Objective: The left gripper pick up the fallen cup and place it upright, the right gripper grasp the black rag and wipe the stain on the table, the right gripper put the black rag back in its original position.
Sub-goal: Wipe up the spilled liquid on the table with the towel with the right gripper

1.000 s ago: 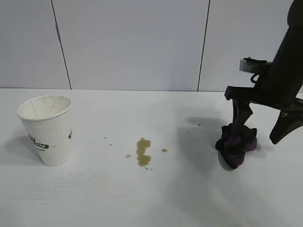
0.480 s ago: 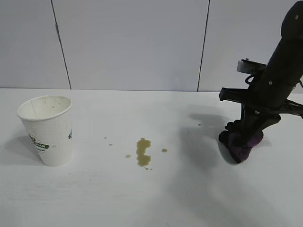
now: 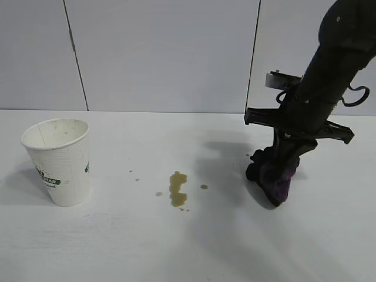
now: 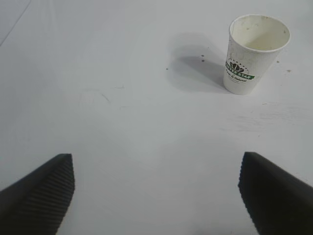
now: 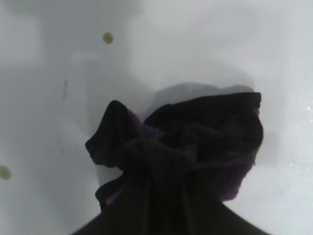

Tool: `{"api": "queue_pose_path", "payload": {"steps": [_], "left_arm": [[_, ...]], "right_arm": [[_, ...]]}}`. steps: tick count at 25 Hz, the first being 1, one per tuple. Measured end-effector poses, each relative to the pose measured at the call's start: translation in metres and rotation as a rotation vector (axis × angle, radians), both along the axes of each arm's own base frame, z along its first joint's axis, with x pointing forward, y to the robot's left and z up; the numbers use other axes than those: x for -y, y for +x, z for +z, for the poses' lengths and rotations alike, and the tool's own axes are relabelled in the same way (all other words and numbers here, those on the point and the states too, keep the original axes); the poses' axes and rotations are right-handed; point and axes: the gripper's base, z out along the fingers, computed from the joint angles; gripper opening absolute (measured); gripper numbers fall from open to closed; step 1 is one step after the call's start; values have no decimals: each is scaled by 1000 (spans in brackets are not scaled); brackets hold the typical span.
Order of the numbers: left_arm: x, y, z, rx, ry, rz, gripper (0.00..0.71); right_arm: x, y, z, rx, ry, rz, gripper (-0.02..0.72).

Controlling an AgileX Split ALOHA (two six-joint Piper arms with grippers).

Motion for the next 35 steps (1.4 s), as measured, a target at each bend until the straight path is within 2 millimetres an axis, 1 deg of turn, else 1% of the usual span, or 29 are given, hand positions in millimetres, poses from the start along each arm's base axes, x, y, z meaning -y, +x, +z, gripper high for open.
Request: {"api": "queue_pose_path", "payload": {"steps": [2, 4, 6, 10, 12, 14, 16, 19, 22, 24, 27, 32, 35], "left_arm": [[0, 0, 0, 0, 0, 0, 654], [0, 0, 0, 0, 0, 0, 654], [0, 0, 0, 0, 0, 0, 654], [0, 0, 0, 0, 0, 0, 654], [0, 0, 0, 0, 0, 0, 654], [0, 0, 0, 0, 0, -1, 654], [0, 0, 0, 0, 0, -5, 654], [0, 0, 0, 0, 0, -18, 654], [0, 0, 0, 0, 0, -19, 654], [0, 0, 0, 0, 0, -19, 654], [0, 0, 0, 0, 0, -19, 654], [0, 0, 0, 0, 0, -19, 654], [0, 0, 0, 0, 0, -19, 654]], "right_arm": [[-13, 0, 12, 10, 25, 26, 53], [-32, -1, 22, 32, 55, 58, 53], [-56, -5, 27, 57, 76, 105, 53], [-105, -18, 30, 131, 107, 189, 53], [-126, -25, 32, 172, 125, 217, 53], [-143, -32, 32, 197, 141, 241, 53], [-154, -36, 27, 202, 148, 255, 53], [-164, -37, 9, 178, 146, 248, 53], [-168, -34, -10, 165, 146, 223, 53], [-170, -32, -18, 166, 156, 203, 53], [-173, -28, -22, 177, 176, 180, 53], [-181, -15, -25, 198, 197, 166, 53], [-186, -8, -24, 216, 209, 164, 53]]}}
